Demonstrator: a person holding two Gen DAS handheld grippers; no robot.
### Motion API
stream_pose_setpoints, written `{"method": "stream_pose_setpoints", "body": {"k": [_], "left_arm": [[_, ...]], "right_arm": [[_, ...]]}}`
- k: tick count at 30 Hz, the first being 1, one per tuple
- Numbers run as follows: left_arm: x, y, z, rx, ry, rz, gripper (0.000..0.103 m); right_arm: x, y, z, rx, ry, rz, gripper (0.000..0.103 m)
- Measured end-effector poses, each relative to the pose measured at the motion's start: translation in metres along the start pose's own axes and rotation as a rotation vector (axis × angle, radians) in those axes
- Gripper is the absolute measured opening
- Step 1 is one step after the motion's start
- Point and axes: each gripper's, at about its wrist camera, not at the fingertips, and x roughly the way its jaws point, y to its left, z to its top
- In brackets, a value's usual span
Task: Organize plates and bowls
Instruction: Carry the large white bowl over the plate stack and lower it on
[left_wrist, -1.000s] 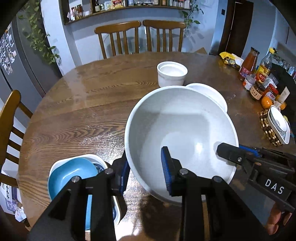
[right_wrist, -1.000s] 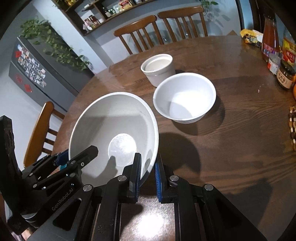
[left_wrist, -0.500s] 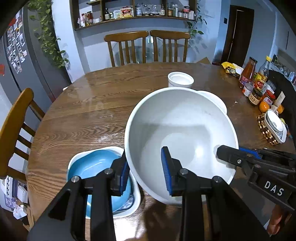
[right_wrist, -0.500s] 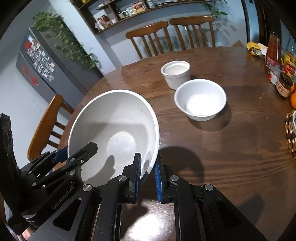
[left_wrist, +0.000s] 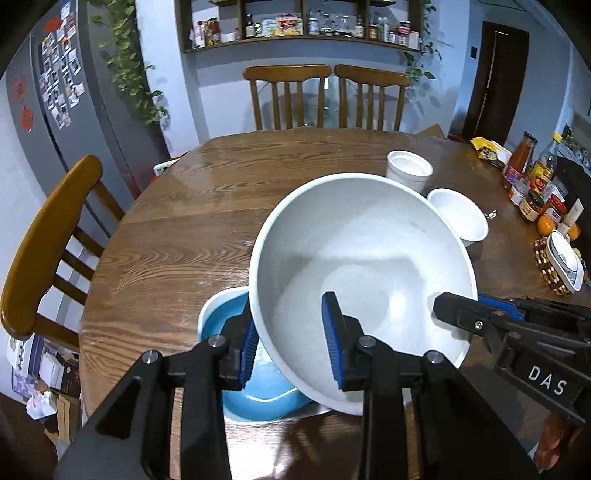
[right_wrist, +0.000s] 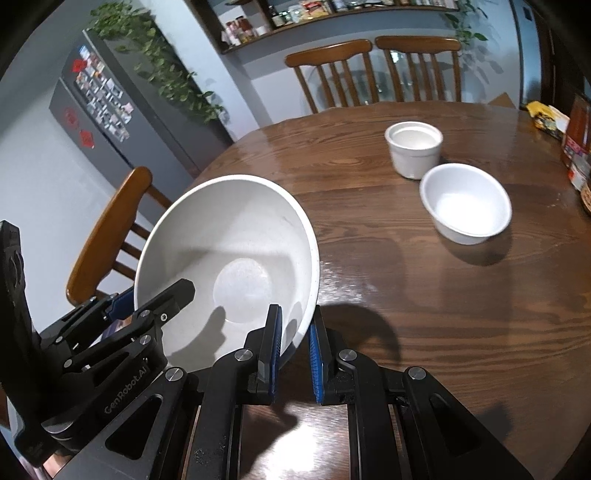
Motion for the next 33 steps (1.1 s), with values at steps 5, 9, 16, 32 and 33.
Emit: {"method": "stream_pose_setpoints", "body": {"k": [5, 9, 16, 32, 33], "left_arm": [[0.003, 0.022, -0.004, -0.026, 0.023, 0.017, 0.03], [0.01, 0.04, -0.008, -0.054, 0.053, 0.024, 0.03], [0.019, 0.055, -0.017, -0.071, 0.086, 0.037, 0.03], [0.04, 0.074, -0.03, -0.085, 0.161, 0.03, 0.03], [0.041, 0.074, -0.031, -0.084, 0.164, 0.029, 0.03]], "right_arm": [[0.013, 0.018, -0.001, -0.016, 0.026, 0.015, 0.015], [0.028, 0.03, -0.003, -0.023, 0.059, 0.027, 0.015], [0.046, 0.045, -0.006, -0.038, 0.105, 0.026, 0.015], [0.067, 0.056, -0.009, -0.041, 0.162, 0.005, 0.015], [0.068, 0.056, -0.01, -0.04, 0.166, 0.003, 0.015]]}}
